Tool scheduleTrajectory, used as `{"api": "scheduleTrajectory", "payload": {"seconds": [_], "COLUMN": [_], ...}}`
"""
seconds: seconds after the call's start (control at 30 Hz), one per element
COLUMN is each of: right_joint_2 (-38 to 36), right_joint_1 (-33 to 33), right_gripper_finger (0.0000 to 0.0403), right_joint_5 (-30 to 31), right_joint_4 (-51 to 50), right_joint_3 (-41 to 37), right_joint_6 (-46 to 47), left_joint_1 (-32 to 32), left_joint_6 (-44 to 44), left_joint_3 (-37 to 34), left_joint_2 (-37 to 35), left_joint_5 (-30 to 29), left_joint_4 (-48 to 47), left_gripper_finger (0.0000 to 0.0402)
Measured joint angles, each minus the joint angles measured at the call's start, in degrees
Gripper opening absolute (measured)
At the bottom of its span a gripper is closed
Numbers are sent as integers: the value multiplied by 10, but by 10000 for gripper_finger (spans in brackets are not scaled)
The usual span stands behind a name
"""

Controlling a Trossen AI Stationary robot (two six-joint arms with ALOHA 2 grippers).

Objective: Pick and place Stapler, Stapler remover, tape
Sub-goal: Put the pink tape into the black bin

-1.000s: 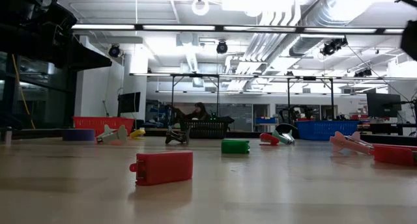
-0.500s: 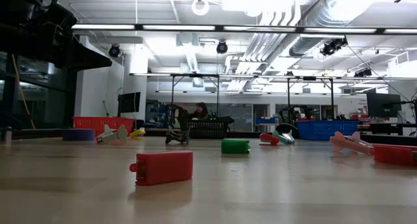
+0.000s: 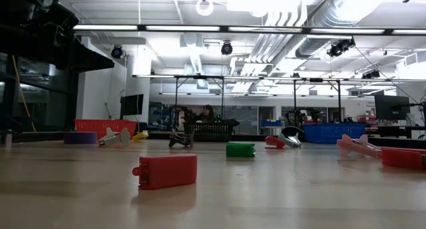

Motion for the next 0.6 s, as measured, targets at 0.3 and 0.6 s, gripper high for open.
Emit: {"api": "scheduleTrajectory", "payload": {"seconds": [0.3, 0.6], "right_joint_2": [16, 16], "right_joint_1": [0, -2], "right_gripper_finger": [123, 31], "right_joint_5": [-3, -2], "right_joint_4": [1, 2], "right_joint_3": [0, 0], "right_joint_6": [20, -3], "left_joint_1": [0, 0], "left_joint_6": [0, 0], "left_joint_3": [0, 0], "left_joint_2": [0, 0], "left_joint_5": [0, 0], "left_joint_4": [0, 0], "left_gripper_finger": [138, 138]}}
